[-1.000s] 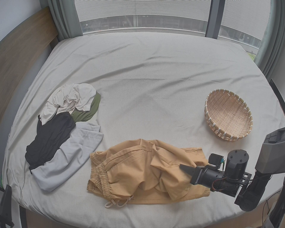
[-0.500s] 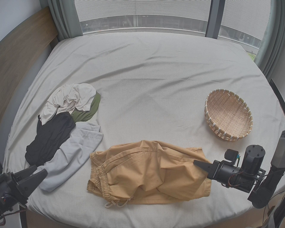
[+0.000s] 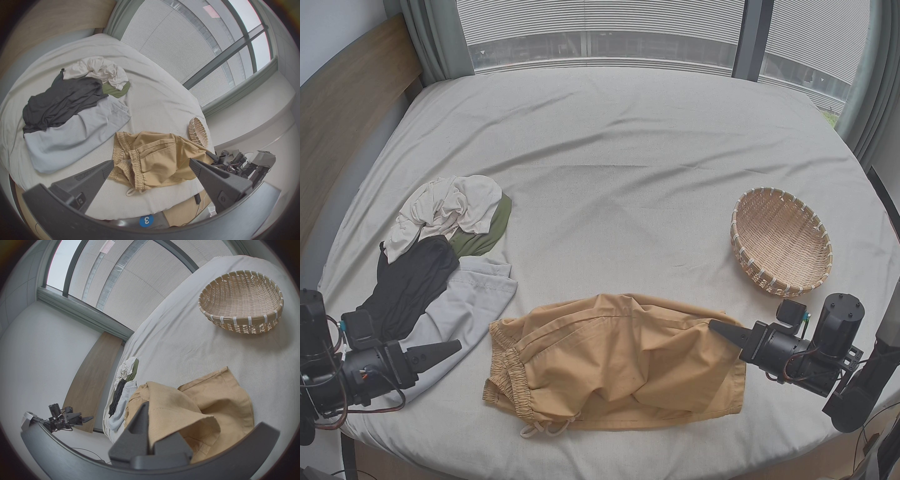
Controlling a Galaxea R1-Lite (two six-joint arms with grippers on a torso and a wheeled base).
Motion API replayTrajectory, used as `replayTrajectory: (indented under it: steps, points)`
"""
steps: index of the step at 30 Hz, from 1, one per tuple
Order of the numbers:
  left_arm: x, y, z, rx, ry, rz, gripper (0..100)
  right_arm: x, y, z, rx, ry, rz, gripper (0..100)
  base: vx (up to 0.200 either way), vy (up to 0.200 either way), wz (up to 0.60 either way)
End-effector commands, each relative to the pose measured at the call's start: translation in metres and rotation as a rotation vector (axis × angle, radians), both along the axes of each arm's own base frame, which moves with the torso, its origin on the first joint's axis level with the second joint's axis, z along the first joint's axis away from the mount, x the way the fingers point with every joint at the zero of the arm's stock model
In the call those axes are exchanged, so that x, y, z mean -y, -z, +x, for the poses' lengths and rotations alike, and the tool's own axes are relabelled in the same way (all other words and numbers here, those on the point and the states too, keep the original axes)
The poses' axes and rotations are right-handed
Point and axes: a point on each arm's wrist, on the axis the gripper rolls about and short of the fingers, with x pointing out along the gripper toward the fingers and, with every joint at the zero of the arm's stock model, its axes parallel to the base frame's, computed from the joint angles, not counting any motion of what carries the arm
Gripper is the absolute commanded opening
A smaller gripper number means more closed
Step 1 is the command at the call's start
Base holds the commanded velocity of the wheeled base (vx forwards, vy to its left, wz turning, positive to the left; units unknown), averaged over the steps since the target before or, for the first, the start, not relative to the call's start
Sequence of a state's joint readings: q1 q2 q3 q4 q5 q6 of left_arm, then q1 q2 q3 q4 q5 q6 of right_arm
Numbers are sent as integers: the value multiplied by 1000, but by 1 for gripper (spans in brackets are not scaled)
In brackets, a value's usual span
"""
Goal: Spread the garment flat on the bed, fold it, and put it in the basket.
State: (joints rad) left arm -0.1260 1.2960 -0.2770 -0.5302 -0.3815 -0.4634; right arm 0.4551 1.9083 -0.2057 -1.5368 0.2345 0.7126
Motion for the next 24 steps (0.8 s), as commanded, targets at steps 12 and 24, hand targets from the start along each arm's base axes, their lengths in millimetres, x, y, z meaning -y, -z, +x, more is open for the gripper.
replayTrajectory:
  steps: [12, 24]
  points:
    - [17, 45, 43, -142, 114, -28, 100, 0, -4, 6, 26, 10, 11, 0, 0, 0, 0]
    - [28, 83, 74, -136, 131, -51, 100, 0, -5, 8, 31, 14, 14, 0, 0, 0, 0]
